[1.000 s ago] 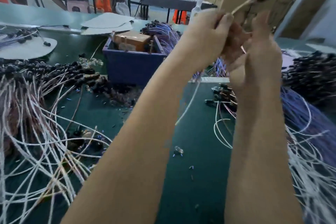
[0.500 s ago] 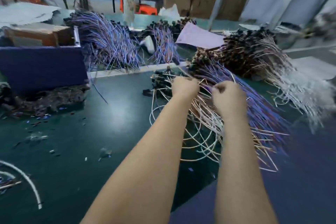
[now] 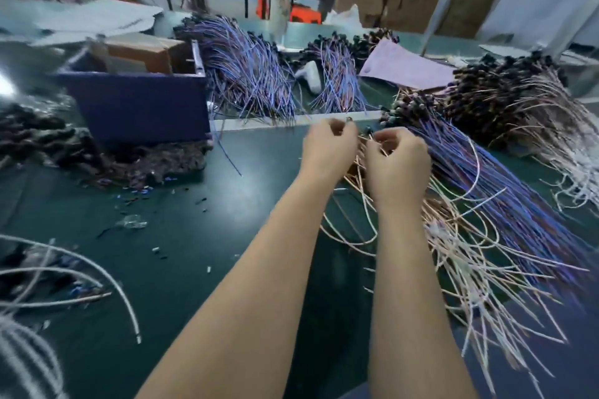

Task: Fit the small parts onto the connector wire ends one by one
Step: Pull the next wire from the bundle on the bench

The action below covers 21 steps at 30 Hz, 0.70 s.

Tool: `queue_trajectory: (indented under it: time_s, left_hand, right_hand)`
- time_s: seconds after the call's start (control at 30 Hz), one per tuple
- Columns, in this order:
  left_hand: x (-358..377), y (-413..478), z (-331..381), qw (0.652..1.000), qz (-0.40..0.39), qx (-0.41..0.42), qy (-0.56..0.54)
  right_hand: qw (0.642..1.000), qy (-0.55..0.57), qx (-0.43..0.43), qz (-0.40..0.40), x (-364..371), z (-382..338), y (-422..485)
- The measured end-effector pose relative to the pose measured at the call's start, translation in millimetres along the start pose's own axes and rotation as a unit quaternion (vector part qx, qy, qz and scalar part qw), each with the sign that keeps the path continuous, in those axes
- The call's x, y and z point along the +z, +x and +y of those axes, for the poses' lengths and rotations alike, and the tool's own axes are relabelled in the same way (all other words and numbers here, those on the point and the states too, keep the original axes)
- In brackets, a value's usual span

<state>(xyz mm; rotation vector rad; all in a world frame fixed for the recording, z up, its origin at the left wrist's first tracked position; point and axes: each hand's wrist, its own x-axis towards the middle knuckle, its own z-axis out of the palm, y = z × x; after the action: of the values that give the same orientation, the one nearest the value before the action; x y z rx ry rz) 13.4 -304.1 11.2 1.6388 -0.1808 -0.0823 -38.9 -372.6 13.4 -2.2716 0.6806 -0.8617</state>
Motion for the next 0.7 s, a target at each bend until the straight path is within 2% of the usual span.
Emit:
queue_trajectory:
  time_s: [0.13,0.23,0.4,0.5,0.6,0.7]
  left_hand:
    - [-86.4,-7.6,13.6,0.985,0.153,0.05,-0.058]
    - [-155.9,-19.5,16.6,0.954,0.276,0.073,-0.092]
    - [-255.2,-39.4,6.6,0.893,0.418,0.05,-0.16]
    - [-298.8,-50.8,-0.6,0.852,0.488,0.032,-0.185]
    - [-329.6,-60.8,-3.3,0.81,0.546,0.021,-0.215]
    - [-354.5,-68.7,-2.0,0.756,0.607,0.031,-0.244]
  right_hand:
    - [0.977,0.12,-0.065,-0.163,42.2,-66.0,-31.9]
    - [0.936,0.143,-0.119,-0.299,80.1,-112.3,-68.3]
    - [0.859,0.138,-0.182,-0.458,136.9,-179.7,-137.7]
    - [0.817,0.142,-0.225,-0.512,158.7,-210.3,-174.7]
    - [0.792,0.163,-0.241,-0.537,171.7,-236.2,-202.7]
    - [0.768,0.068,-0.3,-0.562,184.8,-258.8,-220.3]
